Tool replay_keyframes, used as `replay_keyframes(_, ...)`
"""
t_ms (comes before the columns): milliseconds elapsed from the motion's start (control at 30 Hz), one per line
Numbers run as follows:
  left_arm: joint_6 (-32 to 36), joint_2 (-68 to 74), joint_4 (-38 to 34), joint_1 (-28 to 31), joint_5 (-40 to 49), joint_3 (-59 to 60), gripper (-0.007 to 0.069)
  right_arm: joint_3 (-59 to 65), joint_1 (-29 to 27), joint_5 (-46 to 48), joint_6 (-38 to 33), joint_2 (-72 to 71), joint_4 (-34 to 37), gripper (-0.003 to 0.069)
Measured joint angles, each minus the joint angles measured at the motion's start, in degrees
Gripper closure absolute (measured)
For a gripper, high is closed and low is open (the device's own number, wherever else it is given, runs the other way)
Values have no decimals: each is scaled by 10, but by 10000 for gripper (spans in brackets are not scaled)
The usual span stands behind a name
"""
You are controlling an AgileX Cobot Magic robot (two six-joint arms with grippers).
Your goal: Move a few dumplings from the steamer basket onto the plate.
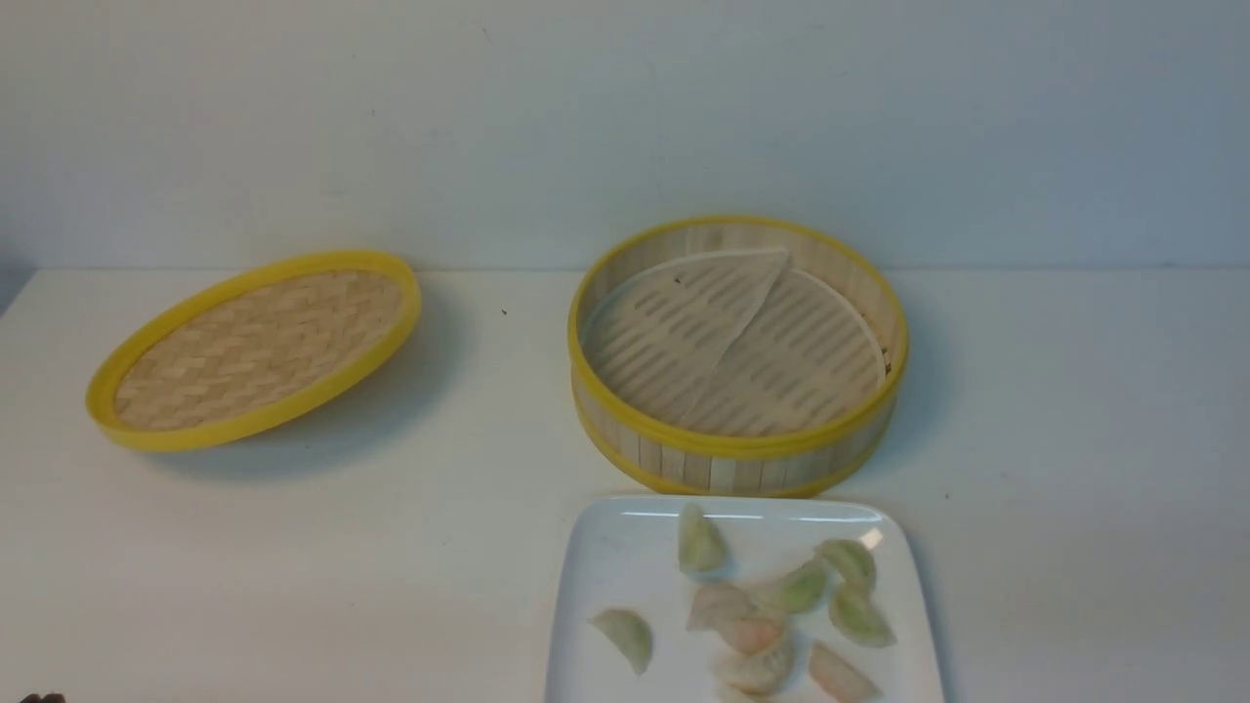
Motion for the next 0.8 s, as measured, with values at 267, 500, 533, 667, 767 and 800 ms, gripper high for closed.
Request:
replay_keyframes(267, 0, 0, 0, 0, 0, 0, 617, 59, -86, 38, -2, 1, -15, 673)
replay_keyframes(500, 0, 0, 0, 0, 0, 0, 617, 59, -92, 39, -2, 1, -17, 673)
replay_keyframes(533, 0, 0, 0, 0, 0, 0, 617, 59, -92, 39, -2, 1, -17, 673)
replay_keyframes(667, 0, 0, 0, 0, 0, 0, 617, 59, -92, 39, -2, 1, -17, 673)
replay_keyframes(767, 0, 0, 0, 0, 0, 0, 617, 59, -92, 40, -2, 1, -17, 673)
replay_keyframes(800, 0, 0, 0, 0, 0, 0, 617, 59, -92, 40, -2, 1, -17, 673)
